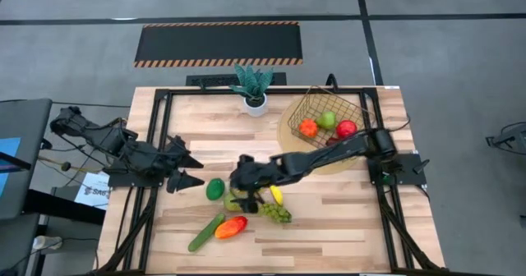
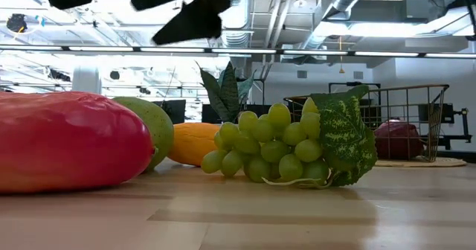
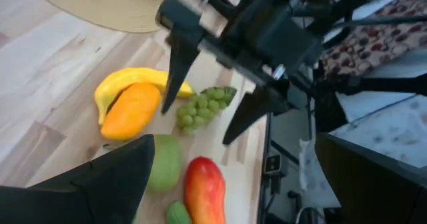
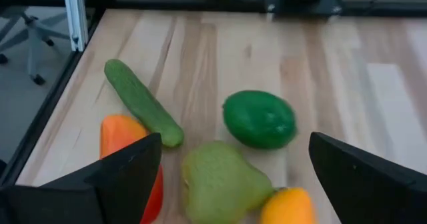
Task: Build produce basket
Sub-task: Put the green pear into the wire basket
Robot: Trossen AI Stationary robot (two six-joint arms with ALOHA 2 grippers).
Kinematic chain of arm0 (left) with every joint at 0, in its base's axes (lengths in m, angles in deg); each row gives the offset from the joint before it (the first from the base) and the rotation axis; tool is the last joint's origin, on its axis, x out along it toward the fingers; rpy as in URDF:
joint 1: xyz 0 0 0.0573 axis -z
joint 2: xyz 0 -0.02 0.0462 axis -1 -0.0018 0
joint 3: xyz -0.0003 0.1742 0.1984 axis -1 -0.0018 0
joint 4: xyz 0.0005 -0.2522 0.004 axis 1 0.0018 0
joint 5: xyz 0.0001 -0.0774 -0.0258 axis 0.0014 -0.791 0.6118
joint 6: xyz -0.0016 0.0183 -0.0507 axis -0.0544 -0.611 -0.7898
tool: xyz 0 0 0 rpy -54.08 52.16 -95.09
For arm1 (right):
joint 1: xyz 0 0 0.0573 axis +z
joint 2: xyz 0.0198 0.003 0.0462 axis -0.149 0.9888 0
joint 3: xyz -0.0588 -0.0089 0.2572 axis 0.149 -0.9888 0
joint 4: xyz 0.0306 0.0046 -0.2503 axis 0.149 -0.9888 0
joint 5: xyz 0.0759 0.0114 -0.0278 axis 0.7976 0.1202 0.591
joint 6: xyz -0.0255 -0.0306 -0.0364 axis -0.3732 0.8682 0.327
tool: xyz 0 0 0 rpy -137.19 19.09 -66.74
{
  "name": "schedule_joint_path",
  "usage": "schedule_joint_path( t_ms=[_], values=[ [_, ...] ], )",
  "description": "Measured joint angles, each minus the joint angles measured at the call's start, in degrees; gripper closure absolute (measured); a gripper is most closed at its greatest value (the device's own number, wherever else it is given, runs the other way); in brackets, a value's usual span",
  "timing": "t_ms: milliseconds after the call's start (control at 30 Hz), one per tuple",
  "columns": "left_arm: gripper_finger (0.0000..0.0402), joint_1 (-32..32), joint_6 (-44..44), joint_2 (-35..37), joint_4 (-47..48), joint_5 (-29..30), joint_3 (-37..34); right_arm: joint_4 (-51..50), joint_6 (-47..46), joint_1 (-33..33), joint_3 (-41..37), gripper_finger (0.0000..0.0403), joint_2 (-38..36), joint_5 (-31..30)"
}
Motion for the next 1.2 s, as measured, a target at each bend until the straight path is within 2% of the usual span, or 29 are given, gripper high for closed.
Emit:
schedule_joint_path(
  t_ms=[167, 567, 733, 1000, 1200],
  values=[
    [0.0003, 2.5, 1.2, 0.0, 0.3, 1.9, 0.0, -2.6, -2.2, 0.4, 5.0, 0.0004, 6.6, 0.0],
    [0.0003, 6.7, 1.3, 0.0, 1.9, 6.3, 0.0, -2.3, -3.5, 0.3, 5.5, 0.0004, 14.4, 0.0],
    [0.0003, 6.7, 1.4, 0.0, 1.9, 6.6, 0.0, -2.8, -3.9, 0.5, 5.6, 0.0029, 14.4, -0.8],
    [0.0003, 6.7, 1.8, 0.0, 2.2, 7.6, 0.0, -4.6, -5.1, -0.1, 5.4, 0.0112, 12.8, -1.6],
    [0.0003, 6.7, 1.6, 0.0, 3.4, 9.0, 0.0, -6.6, -5.1, -0.8, 5.4, 0.0117, 5.4, -1.3]
  ],
)
